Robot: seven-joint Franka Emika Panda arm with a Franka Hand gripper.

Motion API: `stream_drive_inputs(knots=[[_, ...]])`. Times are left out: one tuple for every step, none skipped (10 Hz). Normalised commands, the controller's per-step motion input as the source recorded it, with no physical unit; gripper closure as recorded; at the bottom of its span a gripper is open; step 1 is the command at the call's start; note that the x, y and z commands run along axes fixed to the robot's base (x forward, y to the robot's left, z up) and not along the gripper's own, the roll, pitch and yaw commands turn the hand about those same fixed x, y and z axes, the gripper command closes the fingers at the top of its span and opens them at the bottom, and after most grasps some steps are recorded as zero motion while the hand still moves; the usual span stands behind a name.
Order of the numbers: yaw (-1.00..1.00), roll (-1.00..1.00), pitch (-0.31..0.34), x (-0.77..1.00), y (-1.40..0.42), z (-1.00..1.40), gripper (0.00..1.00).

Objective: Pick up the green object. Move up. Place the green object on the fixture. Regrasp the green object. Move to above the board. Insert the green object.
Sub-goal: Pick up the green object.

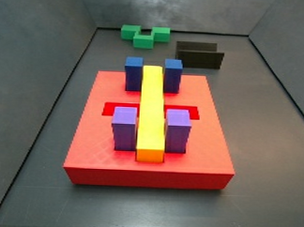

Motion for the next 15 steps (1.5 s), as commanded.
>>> stream_drive_inputs(knots=[[0.07,-0.33,-0.114,-0.20,0.44,-0.23,0.00],[0.17,-0.35,-0.130,-0.15,0.37,-0.21,0.00],[0.28,-0.32,-0.140,-0.15,0.27,-0.21,0.00],[0.26,-0.16,-0.116,-0.11,0.06,-0.31,0.00],[0.12,0.12,0.000,0.09,-0.14,-0.25,0.00],[0.00,0.27,0.061,0.29,-0.28,-0.22,0.00],[0.00,0.29,0.066,0.35,-0.25,-0.26,0.00],[0.00,0.27,0.053,0.31,-0.21,-0.32,0.00],[0.00,0.27,0.046,0.17,-0.12,-0.44,0.00],[0.11,0.18,0.011,0.00,0.00,-0.48,0.00],[0.15,0.14,0.000,0.00,0.00,-0.45,0.00],[0.16,0.11,0.000,0.00,0.00,-0.41,0.00],[0.15,0.14,0.000,0.00,0.00,-0.40,0.00],[0.13,0.13,0.000,0.00,0.00,-0.42,0.00],[0.10,0.12,0.000,0.02,0.00,-0.44,0.00]])
